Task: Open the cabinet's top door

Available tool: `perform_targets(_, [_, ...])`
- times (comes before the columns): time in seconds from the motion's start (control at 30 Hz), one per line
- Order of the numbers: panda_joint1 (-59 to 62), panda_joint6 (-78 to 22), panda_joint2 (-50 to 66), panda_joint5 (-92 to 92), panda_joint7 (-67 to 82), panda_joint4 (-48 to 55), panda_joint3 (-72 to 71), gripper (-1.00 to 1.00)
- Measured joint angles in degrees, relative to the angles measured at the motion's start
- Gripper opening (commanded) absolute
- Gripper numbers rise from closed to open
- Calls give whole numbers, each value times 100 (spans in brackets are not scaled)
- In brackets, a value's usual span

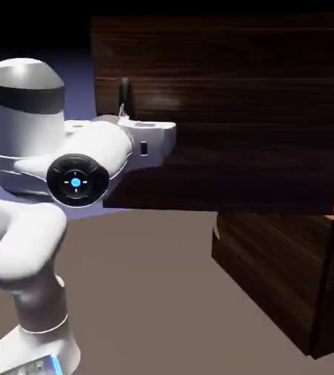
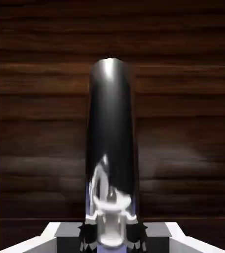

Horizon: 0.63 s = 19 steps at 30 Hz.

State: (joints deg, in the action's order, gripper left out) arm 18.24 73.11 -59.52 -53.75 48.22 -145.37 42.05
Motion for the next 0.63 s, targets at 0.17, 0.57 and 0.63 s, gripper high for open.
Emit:
perform_targets(0.17, [-1003, -833, 663, 523, 204, 1024, 1017, -100])
perform_targets(0.57, [-3495, -2235, 1270, 1162, 253, 3136, 3040, -100])
perform_targets(0.63, [-3912, -2410, 1244, 1234, 190, 3463, 3326, -100])
